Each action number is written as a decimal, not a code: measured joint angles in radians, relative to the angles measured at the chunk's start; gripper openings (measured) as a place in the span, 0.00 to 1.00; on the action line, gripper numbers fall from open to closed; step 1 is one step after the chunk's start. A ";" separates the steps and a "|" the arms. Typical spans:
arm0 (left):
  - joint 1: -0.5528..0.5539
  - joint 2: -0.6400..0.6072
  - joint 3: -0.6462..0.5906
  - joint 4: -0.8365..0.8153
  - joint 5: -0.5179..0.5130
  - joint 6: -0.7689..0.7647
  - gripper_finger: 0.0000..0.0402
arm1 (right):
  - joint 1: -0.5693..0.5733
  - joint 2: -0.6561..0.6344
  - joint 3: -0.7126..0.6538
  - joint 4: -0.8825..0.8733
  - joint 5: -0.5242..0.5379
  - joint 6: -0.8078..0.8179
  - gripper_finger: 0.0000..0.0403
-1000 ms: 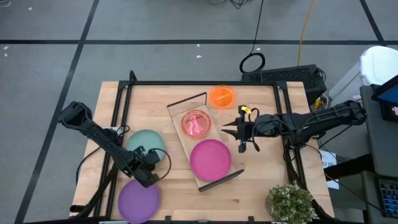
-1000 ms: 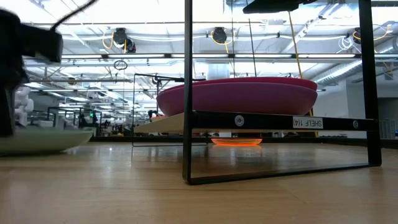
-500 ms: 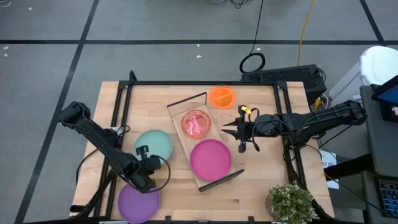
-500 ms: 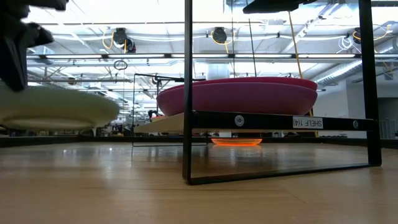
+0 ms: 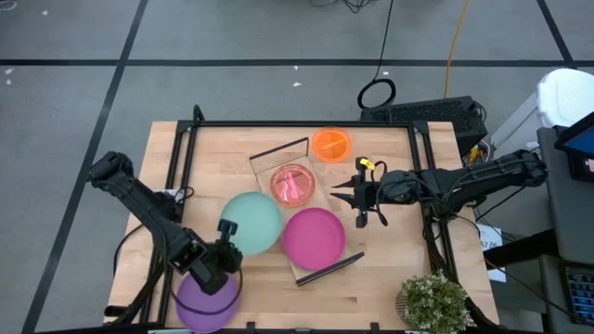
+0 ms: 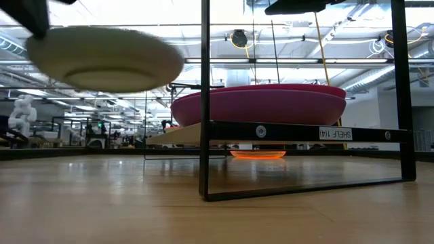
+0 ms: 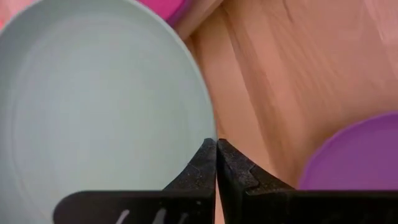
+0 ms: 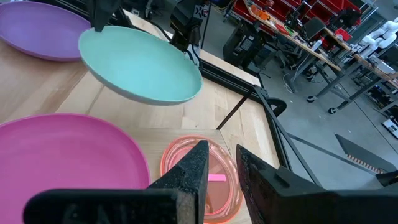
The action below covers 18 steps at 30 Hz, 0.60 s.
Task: Place and stack plates onto a shelf
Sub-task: Stack the gray plate on the pink plate on the shelf
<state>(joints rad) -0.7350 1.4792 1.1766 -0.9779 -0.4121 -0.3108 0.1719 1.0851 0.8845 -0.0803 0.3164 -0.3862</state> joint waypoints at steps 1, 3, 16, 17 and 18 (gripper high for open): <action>0.009 0.000 0.010 0.000 -0.001 0.047 0.00 | 0.000 0.000 0.000 0.000 0.000 0.000 0.17; 0.028 0.000 0.026 -0.002 0.000 0.151 0.00 | 0.000 0.000 0.000 0.000 0.000 0.000 0.17; 0.232 0.000 0.039 0.191 0.039 0.638 0.00 | 0.000 0.000 0.000 -0.056 0.027 -0.053 0.17; 0.245 0.000 0.039 0.215 0.049 0.664 0.00 | 0.000 -0.001 0.000 -0.068 0.047 -0.053 0.17; 0.256 0.000 0.039 0.239 0.054 0.685 0.00 | 0.000 -0.001 0.000 -0.079 0.067 -0.053 0.17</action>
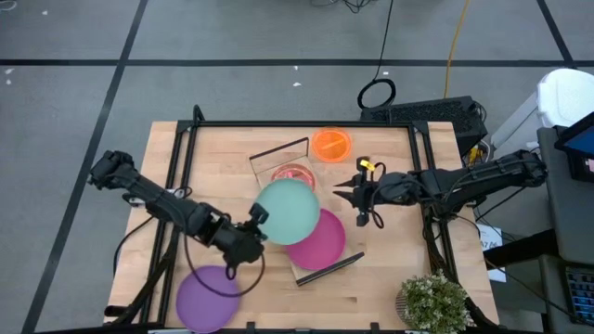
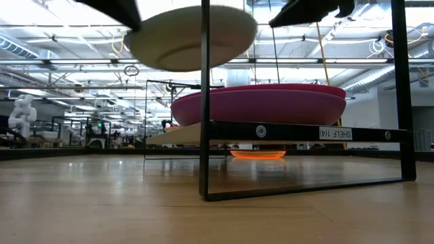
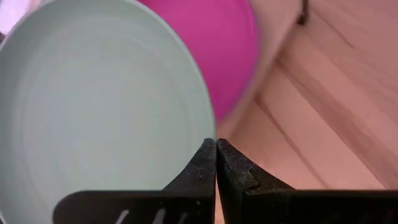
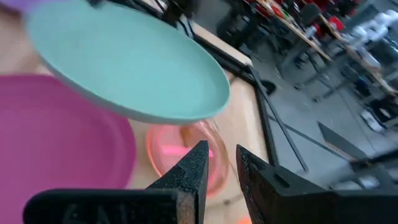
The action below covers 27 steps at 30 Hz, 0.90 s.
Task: Place and stack plates onto a shelf
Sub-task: Stack the gray plate on the pink plate on the shelf
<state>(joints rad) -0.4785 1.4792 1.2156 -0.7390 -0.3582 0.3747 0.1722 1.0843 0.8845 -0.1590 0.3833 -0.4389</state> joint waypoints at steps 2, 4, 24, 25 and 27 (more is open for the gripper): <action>0.022 0.000 0.000 0.049 0.008 0.041 0.00 | 0.000 0.000 0.000 -0.022 0.040 -0.001 0.17; 0.041 0.000 0.000 0.094 0.010 0.073 0.00 | 0.000 0.000 0.000 -0.038 0.075 -0.001 0.17; 0.081 0.220 0.000 0.302 0.156 0.212 0.00 | 0.001 -0.173 0.000 -0.198 0.115 0.195 0.17; 0.081 0.220 0.000 0.305 0.171 0.203 0.00 | 0.001 -0.175 0.000 -0.198 0.115 0.195 0.17; 0.081 0.219 0.000 0.320 0.196 0.188 0.00 | 0.001 -0.177 0.000 -0.198 0.115 0.195 0.17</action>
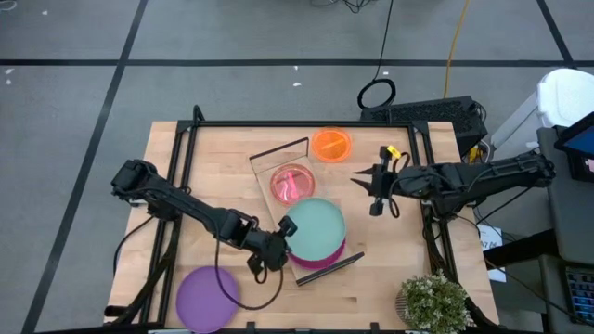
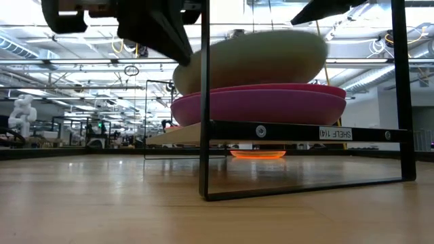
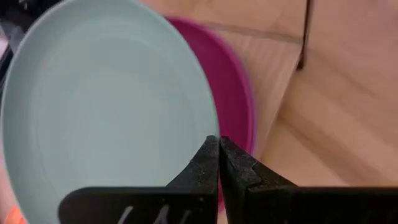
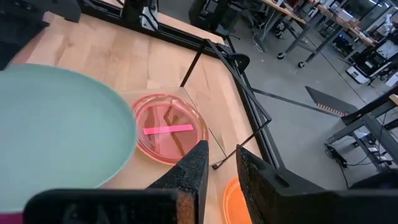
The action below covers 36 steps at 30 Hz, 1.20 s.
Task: Place and stack plates onto a shelf
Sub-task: Stack the gray plate on the pink plate on the shelf, then stack the light orange plate on the light pink plate on the shelf
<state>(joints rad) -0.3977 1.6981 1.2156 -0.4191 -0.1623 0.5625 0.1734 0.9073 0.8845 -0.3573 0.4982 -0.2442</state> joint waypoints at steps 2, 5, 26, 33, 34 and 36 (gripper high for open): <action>-0.002 0.000 0.000 0.020 0.024 0.003 0.00 | 0.000 0.000 0.000 0.000 0.000 -0.001 0.17; -0.003 0.000 0.000 0.021 0.039 0.025 0.00 | 0.000 0.000 0.000 0.000 0.000 -0.003 0.17; 0.018 0.017 0.000 0.021 0.072 -0.100 0.18 | 0.000 0.000 0.000 0.000 -0.001 -0.003 0.17; 0.012 -0.001 -0.001 0.014 0.052 -0.209 0.19 | -0.005 0.006 -0.030 0.014 -0.001 -0.003 0.17; 0.010 -0.014 -0.001 0.018 0.045 -0.227 0.19 | -0.012 0.011 -0.043 0.033 0.001 -0.003 0.17; 0.005 -0.043 -0.001 0.017 0.014 -0.266 0.20 | -0.036 0.021 -0.069 0.070 0.013 -0.003 0.17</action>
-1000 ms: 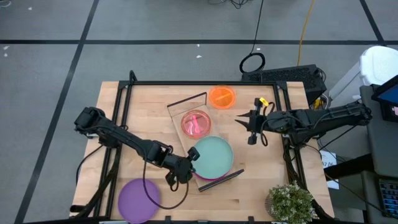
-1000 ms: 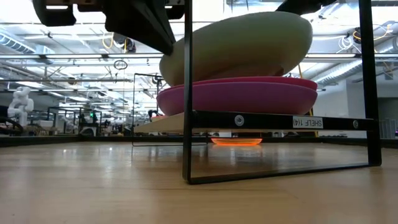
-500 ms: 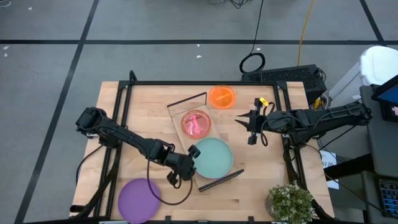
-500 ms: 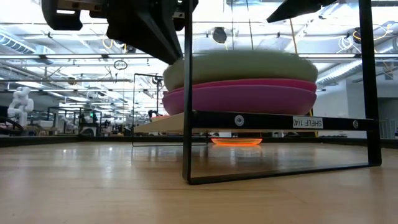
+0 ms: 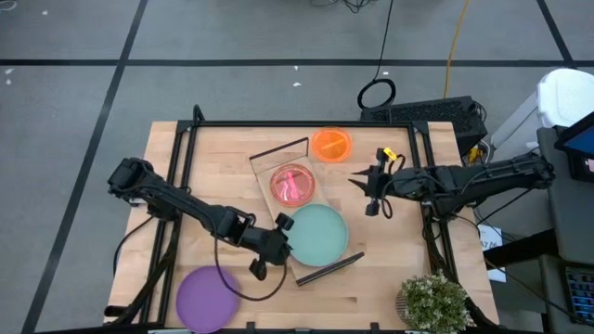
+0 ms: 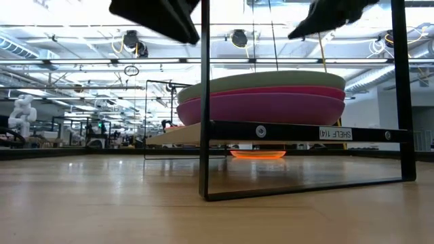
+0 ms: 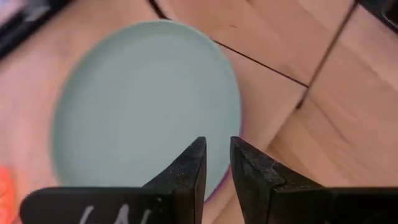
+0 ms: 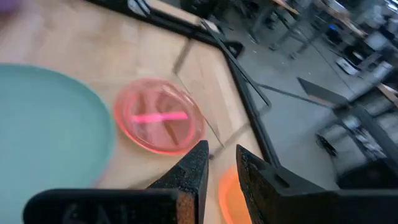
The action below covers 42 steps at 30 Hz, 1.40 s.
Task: Place and stack plates onto a shelf
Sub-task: Stack the light orange plate on the light pink plate on the shelf
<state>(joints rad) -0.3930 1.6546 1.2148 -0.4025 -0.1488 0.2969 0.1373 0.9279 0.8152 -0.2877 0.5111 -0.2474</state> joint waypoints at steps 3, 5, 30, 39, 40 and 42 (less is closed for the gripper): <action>-0.004 -0.048 0.000 -0.019 -0.080 -0.064 0.20 | -0.047 0.022 -0.025 0.039 0.008 -0.014 0.15; -0.003 -0.086 0.000 -0.050 -0.134 -0.113 0.20 | -0.081 0.042 -0.030 0.035 0.009 -0.028 0.15; -0.002 -0.165 -0.228 -0.161 -0.175 -0.439 0.20 | -0.529 0.469 -0.030 0.197 -0.367 -0.184 0.14; -0.002 -0.165 -0.281 -0.082 -0.171 -0.475 0.20 | -0.562 0.565 -0.030 0.218 -0.399 -0.188 0.15; -0.002 -0.164 -0.281 -0.074 -0.171 -0.476 0.20 | -0.562 0.573 -0.030 0.221 -0.375 -0.192 0.16; -0.005 -0.165 -0.281 -0.052 -0.170 -0.475 0.20 | -0.562 0.588 -0.030 0.223 -0.348 -0.212 0.19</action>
<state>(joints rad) -0.3976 1.4899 0.9337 -0.4541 -0.3183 -0.1783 -0.4252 1.5163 0.7849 -0.0645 0.1633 -0.4599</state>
